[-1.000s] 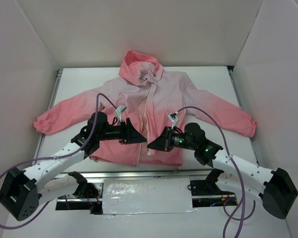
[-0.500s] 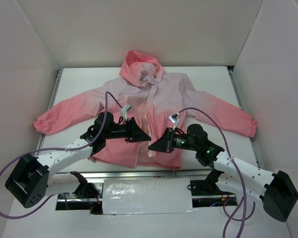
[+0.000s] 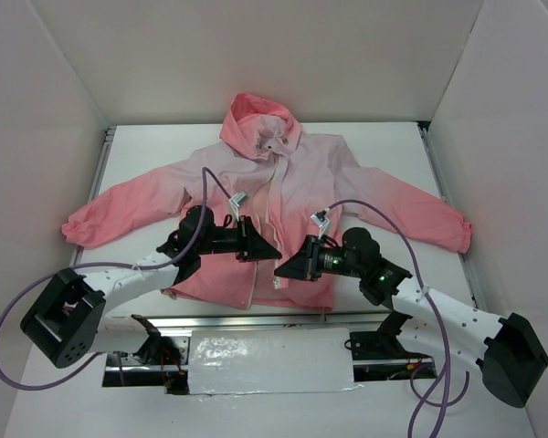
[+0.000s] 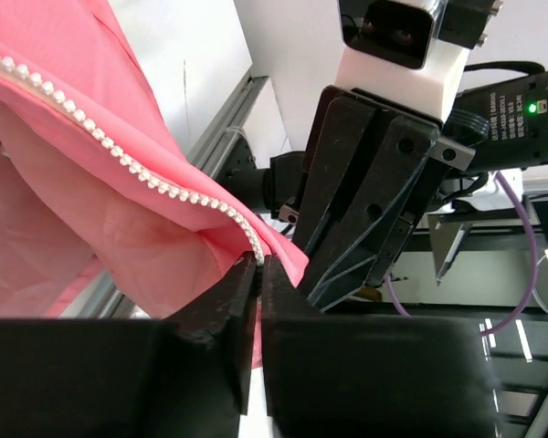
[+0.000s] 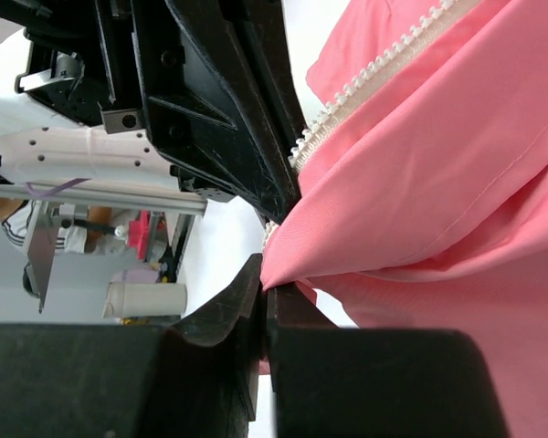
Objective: Zip up the jacket
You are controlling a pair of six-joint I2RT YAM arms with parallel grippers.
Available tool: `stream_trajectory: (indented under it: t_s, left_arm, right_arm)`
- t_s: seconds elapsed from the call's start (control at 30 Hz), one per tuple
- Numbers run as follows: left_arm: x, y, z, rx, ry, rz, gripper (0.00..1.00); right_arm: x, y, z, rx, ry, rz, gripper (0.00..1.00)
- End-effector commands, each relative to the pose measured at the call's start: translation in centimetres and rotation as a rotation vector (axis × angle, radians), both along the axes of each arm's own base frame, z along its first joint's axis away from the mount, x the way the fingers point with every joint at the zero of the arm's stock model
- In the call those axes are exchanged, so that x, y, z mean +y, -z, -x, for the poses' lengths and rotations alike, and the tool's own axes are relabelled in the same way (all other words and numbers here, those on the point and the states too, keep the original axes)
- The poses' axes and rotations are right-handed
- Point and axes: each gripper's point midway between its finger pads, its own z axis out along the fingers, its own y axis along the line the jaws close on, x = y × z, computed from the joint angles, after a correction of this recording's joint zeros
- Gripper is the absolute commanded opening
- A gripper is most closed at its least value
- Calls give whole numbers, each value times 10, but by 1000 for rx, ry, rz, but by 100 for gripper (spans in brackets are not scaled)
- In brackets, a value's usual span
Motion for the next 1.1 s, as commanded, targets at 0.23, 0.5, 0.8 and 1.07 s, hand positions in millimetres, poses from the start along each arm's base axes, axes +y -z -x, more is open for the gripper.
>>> stream_trajectory:
  t_s: [0.23,0.5,0.8,1.07]
  left_arm:
    - [-4,-10,-1,-72,43,-53,0]
    - [6,-8,1,-94,24,-177,0]
    - [4,-15,-3,-98,0,-193,0]
    - [-4,-15,-6,-84,-6,-190,0]
  right_arm:
    - [-21,-15,-5,-85,58,19,70]
    - [-36,-14,3,-48,78,130,66]
    - [-9,-20,12,65,47,126,60]
    - [4,-3,15,177,98,169,50]
